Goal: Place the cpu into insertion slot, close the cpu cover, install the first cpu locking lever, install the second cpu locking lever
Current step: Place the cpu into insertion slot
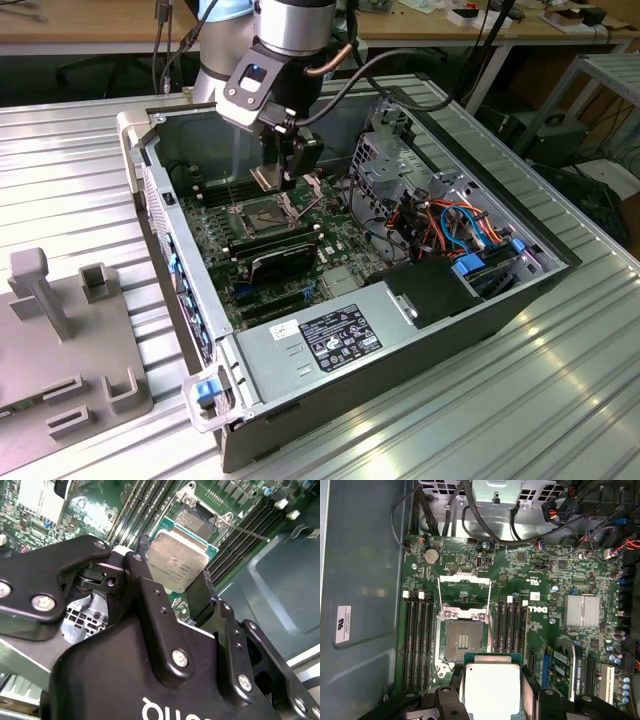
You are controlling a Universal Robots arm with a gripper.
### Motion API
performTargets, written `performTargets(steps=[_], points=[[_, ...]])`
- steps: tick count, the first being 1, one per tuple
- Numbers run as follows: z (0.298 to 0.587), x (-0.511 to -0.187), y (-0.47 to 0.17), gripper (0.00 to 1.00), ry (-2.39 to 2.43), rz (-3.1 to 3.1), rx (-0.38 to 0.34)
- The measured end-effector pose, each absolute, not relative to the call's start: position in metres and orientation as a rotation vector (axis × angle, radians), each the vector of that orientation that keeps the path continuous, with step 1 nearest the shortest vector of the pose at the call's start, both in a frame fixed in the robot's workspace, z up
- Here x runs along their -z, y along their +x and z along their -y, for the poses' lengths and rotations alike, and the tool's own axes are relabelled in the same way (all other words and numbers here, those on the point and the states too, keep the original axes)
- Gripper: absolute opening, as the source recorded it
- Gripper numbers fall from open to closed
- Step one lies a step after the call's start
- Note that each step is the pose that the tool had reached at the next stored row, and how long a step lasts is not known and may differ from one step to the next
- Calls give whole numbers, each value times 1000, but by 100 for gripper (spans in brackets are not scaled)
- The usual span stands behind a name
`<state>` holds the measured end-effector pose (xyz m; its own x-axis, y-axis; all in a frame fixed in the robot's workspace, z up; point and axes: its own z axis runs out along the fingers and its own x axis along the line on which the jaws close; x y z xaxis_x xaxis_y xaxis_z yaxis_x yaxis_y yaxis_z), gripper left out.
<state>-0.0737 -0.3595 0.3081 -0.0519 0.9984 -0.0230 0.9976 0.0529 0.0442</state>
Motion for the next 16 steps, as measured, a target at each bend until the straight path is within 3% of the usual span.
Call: performTargets(steps=[16], points=[[338,-257,-64,55,2184,-2196,-27]])
